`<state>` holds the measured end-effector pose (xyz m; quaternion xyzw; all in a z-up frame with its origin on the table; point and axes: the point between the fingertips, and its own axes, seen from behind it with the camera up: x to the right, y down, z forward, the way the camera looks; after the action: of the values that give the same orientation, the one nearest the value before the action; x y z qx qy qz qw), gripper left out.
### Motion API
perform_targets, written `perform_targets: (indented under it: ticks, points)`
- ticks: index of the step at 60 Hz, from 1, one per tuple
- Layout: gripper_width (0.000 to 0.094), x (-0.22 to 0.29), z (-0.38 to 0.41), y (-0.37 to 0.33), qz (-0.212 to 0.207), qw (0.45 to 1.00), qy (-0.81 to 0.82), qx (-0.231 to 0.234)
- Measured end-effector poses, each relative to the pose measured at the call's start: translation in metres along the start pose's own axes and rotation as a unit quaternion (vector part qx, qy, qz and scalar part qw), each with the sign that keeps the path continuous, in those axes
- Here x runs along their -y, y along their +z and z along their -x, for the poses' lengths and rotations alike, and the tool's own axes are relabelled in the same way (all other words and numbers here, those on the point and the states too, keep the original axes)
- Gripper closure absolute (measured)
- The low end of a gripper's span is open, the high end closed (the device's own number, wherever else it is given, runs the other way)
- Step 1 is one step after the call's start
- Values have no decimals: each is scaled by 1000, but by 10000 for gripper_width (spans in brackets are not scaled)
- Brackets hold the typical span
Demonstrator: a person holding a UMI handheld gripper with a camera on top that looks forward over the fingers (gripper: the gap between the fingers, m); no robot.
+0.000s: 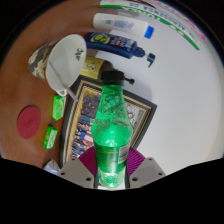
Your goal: Pour water
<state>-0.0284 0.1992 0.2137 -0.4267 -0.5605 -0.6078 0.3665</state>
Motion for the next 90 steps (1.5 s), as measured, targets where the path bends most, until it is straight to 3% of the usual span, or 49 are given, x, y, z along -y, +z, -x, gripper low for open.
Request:
perform_targets:
  ticks: [13, 28, 36, 43, 59, 64, 76, 78, 82, 85, 90]
  points:
    - [590, -18, -30, -12, 10, 947, 317, 43]
    - [591, -8, -23, -26, -4, 741, 662, 117]
    - [591, 16, 12, -24, -22, 642, 749, 166]
    - [591, 32, 53, -20, -14, 595, 781, 190]
    - [581, 44, 129, -16, 15, 555, 804, 215]
    - [570, 43, 125, -17, -2, 561, 805, 193]
    - [406, 41, 128, -20, 10, 564, 803, 194]
    - [322, 41, 134, -22, 23, 564, 800, 203]
    - [65, 44, 142, -29, 39, 567, 793, 221]
    - [110, 43, 142, -37, 44, 569, 788, 230]
    - [75, 39, 136, -59, 55, 580, 776, 242]
